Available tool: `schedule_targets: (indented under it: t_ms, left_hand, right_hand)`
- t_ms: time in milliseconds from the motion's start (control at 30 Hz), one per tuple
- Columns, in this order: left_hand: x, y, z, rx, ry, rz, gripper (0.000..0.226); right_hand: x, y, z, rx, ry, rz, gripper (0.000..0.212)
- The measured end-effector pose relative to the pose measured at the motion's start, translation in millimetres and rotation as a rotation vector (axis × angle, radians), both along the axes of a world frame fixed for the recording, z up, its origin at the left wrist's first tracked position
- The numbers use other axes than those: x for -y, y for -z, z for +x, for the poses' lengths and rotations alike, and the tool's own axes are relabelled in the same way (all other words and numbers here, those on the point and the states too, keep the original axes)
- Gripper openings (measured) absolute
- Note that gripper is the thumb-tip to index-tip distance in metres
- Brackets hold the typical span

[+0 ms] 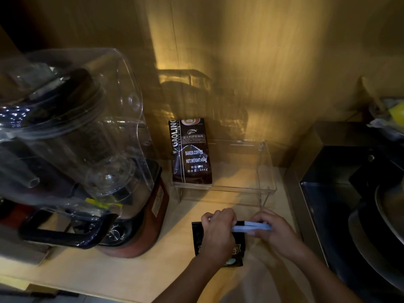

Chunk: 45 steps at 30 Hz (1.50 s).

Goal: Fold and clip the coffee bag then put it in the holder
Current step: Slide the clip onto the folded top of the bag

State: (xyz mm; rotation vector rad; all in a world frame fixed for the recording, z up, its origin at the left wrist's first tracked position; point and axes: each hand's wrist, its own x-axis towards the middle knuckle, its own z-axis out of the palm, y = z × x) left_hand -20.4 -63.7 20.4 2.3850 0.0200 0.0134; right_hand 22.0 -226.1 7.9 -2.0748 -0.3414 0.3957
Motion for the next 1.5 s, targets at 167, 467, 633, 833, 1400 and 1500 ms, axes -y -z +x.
schedule_targets:
  t_ms: [167,467,633,833,1400,1500]
  left_hand:
    - [-0.7,-1.5,0.9,0.020,-0.015,0.032,0.027]
    - [3.6,-3.2,-1.0,0.004,-0.021,0.128,0.012]
    - [-2.0,-1.2,0.2,0.019,-0.055,0.077,0.018]
    - [-0.7,0.9,-2.8,0.053,-0.059,0.056,0.021]
    - [3.4,2.3,-10.9,0.045,-0.084,-0.021,0.010]
    - [0.5,3.1,-10.0,0.050,-0.052,0.022,0.012]
  right_hand:
    - [-0.4,6.0,-4.9,-0.031,0.102,0.058,0.013]
    - [-31.9,7.2,-16.9,-0.060,0.139,0.128,0.015]
    - [-27.2,-2.9,-10.4,-0.151,0.085,0.171,0.023]
    - [-14.7,-1.4,-13.0,-0.128,0.155,0.240,0.023]
    - [-27.5,3.1,-19.6,-0.121,0.251,0.316,0.020]
    - [-23.3,5.4,-19.5,-0.109,0.240,0.321,0.021]
